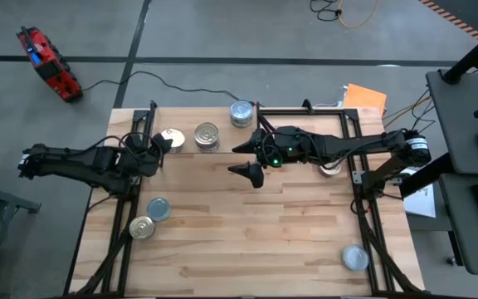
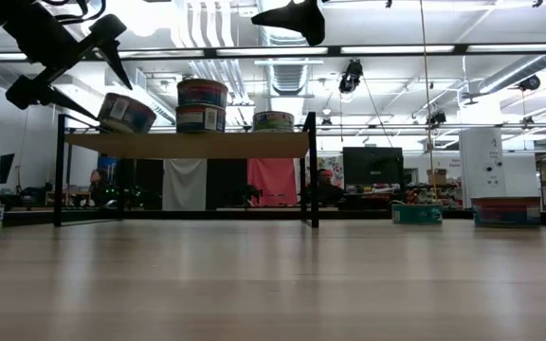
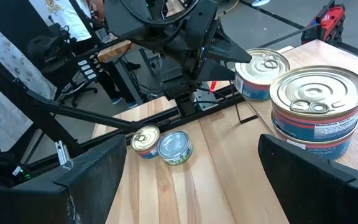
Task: Stack canned seafood by type on shelf
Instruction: Put the blue and pink tuna can on the shelf, then move the blue tuna can to the center of the table
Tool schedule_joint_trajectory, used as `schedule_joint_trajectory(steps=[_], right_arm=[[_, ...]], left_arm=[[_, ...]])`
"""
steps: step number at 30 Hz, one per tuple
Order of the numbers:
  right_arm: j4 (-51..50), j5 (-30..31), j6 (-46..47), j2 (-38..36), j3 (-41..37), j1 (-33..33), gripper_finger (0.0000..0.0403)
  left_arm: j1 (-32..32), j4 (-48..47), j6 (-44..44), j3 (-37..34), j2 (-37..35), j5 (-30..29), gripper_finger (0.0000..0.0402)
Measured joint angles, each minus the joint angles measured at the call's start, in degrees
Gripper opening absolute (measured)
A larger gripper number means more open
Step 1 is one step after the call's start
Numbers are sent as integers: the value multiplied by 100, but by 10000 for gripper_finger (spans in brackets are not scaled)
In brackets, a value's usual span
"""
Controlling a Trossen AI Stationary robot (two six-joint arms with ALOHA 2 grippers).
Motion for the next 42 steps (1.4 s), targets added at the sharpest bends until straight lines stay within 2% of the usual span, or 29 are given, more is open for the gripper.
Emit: schedule_joint_trajectory(steps=[7,13,18,22,26,33,38,42], right_arm=[[-77,5,-16,0,0,-2,354],[-128,10,-23,0,-2,-2,354],[-488,11,273,-28,-2,-26,354],[-913,33,654,-97,-2,-33,349],[-1475,18,1016,-108,-2,-31,336],[-3206,-6,1685,-244,-2,-28,292],[-4492,439,1752,-258,-2,-166,256],[-5340,904,1752,-256,-2,-361,230]], left_arm=[[2,57,41,160,-3,7,335],[2,27,498,313,-7,99,335],[2,44,1196,614,-1,357,335],[0,46,2237,976,14,416,336],[-2,68,3528,1420,111,464,334],[-26,128,5291,2229,577,525,311],[-26,212,6119,2655,1082,743,291],[-31,189,6308,2957,1475,811,271]])
